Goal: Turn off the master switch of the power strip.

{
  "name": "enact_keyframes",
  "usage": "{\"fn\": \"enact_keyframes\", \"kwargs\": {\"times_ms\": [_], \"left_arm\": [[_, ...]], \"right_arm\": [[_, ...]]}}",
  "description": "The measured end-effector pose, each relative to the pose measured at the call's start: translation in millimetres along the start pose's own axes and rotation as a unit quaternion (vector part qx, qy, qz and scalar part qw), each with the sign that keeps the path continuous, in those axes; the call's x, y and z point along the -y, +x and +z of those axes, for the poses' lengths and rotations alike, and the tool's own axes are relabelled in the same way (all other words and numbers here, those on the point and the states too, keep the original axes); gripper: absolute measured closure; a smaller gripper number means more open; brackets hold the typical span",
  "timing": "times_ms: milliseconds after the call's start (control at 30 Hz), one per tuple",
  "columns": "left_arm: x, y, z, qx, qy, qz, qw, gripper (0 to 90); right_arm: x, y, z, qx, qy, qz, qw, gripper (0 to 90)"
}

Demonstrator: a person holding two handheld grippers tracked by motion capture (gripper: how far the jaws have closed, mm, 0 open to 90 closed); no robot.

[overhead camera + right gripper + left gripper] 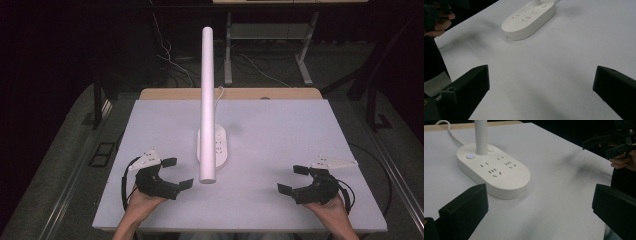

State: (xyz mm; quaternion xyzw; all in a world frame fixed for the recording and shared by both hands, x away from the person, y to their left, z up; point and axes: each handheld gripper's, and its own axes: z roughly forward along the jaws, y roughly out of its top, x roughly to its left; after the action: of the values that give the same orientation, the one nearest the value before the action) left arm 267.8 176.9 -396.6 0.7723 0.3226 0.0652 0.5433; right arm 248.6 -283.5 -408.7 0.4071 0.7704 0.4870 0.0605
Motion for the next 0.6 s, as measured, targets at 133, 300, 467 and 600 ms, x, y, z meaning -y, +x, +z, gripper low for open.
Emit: {"fn": "enact_keyframes", "kwargs": {"times_ms": [133, 300, 467, 600], "left_arm": [[-4.5, 1.7, 0.2, -0.001, 0.002, 0.001, 1.0, 0.0], [-10.9, 4.4, 0.4, -0.002, 0.007, 0.001, 1.0, 0.0], [-21.0, 8.4, 0.2, -0.005, 0.01, 0.001, 0.9999, 0.0], [-26.6, 10.5, 0.9, -0.007, 0.013, 0.002, 0.9999, 0.0]], "right_arm": [[0.3, 0.1, -0.5, 0.0, 0.0, 0.0, 1.0, 0.0], [0.6, -0.1, -0.5, 0.001, -0.001, 0.002, 1.0, 0.0], [0.8, -0.7, -0.3, 0.003, 0.001, 0.001, 1.0, 0.0], [0.8, -0.7, -0.2, 0.003, 0.002, 0.001, 1.0, 0.0]]}}
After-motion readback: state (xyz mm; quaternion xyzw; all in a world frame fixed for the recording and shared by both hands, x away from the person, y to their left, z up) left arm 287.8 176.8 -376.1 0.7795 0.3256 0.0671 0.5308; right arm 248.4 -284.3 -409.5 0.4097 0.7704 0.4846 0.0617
